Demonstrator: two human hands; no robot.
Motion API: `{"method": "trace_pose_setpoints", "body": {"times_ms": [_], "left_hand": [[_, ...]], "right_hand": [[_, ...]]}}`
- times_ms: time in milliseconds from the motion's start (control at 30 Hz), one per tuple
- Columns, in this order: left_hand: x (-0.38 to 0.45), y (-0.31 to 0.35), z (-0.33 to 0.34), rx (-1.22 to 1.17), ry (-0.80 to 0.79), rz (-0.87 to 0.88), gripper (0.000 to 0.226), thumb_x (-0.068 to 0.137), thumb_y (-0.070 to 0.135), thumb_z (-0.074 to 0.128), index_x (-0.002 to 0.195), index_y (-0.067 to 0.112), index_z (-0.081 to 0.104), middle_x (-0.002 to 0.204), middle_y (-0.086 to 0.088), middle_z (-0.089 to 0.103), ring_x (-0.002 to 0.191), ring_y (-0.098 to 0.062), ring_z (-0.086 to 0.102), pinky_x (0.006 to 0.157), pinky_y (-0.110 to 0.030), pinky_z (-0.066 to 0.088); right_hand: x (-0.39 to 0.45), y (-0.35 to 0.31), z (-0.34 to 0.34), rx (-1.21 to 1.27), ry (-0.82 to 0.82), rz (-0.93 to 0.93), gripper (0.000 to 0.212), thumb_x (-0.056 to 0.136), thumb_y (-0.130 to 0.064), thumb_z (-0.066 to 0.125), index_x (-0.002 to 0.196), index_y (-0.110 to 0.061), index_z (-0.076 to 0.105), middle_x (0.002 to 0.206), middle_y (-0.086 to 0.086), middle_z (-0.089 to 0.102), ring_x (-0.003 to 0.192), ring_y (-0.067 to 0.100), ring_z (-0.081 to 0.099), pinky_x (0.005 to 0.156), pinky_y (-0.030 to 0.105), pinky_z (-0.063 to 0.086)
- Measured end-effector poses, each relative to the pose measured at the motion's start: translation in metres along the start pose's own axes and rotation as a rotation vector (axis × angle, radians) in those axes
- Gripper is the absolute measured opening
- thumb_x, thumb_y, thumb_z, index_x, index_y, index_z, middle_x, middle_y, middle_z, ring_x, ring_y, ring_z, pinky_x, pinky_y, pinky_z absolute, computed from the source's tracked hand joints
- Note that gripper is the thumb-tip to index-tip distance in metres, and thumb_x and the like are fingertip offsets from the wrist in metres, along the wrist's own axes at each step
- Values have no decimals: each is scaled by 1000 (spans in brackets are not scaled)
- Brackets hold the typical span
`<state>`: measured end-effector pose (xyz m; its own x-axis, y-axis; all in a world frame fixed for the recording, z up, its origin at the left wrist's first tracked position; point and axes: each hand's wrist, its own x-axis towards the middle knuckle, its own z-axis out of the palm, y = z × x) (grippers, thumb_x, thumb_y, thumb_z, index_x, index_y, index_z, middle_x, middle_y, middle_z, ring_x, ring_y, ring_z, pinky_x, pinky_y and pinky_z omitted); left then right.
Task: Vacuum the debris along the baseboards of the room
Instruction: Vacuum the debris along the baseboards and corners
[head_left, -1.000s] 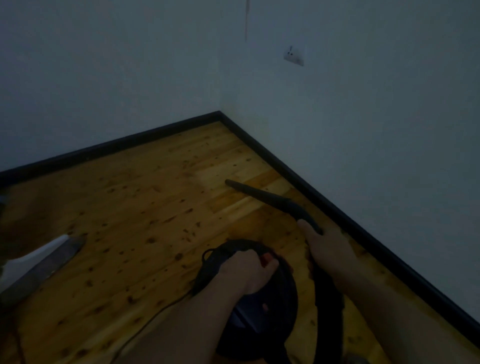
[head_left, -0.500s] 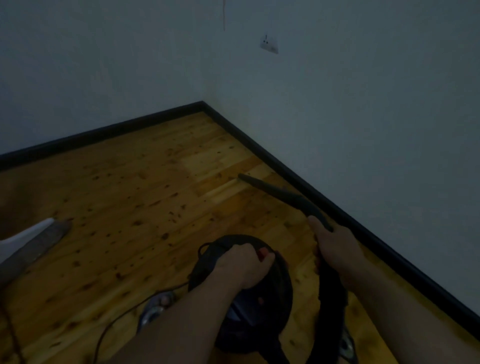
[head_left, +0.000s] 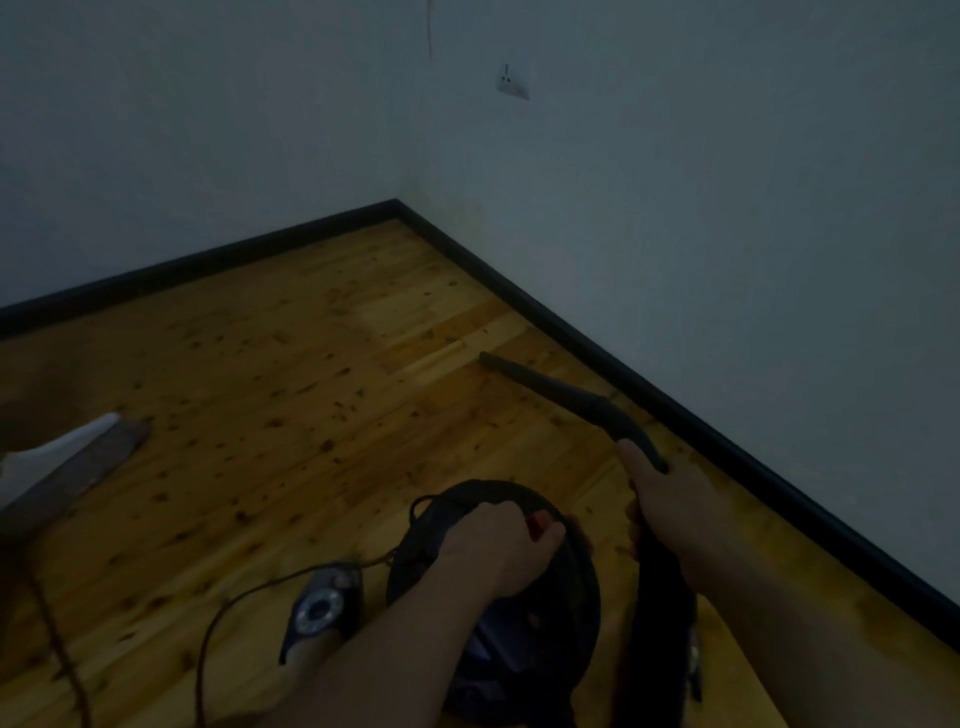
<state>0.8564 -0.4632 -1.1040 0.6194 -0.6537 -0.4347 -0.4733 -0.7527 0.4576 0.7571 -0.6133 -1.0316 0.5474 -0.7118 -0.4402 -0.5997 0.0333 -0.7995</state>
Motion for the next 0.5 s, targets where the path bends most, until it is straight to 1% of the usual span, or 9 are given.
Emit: {"method": "trace_pose_setpoints", "body": {"times_ms": [67, 167, 333, 433, 500], "left_hand": [[-2, 1, 3, 12, 15, 13, 65, 97, 74, 37, 69, 16, 49, 66, -4, 53, 54, -23, 50, 51, -32, 39], [-1, 2, 4, 35, 48, 3, 65, 97, 74, 37, 71, 17, 50, 68, -4, 56, 54, -22, 51, 48, -32, 40], [12, 11, 2, 123, 147, 15, 66, 97, 75, 34, 77, 17, 58, 73, -4, 64, 60, -21, 62, 51, -33, 52], [20, 17, 1, 143, 142, 21, 66, 96, 75, 35, 79, 17, 58, 74, -3, 63, 60, -19, 60, 52, -32, 51], [22, 19, 3, 120, 114, 15, 65, 95, 76, 36, 77, 18, 56, 74, -2, 62, 59, -18, 58, 53, -32, 49]], "right_hand": [[1, 2, -5, 26, 8, 14, 48, 101, -52, 57, 88, -6, 60, 57, 7, 55, 51, 23, 55, 58, 39, 52], [12, 2, -13, 76, 39, 36, 46, 102, -48, 57, 82, -7, 58, 54, 6, 53, 50, 23, 53, 55, 37, 51], [37, -2, -27, 114, 66, 60, 47, 104, -47, 56, 79, -7, 56, 58, 9, 54, 51, 24, 53, 54, 35, 49], [41, 1, -36, 141, 89, 78, 47, 103, -47, 56, 78, -7, 56, 60, 10, 55, 52, 24, 54, 53, 35, 50], [41, 5, -40, 137, 109, 89, 49, 101, -51, 57, 78, -9, 58, 64, 11, 57, 57, 26, 56, 57, 38, 53]]}}
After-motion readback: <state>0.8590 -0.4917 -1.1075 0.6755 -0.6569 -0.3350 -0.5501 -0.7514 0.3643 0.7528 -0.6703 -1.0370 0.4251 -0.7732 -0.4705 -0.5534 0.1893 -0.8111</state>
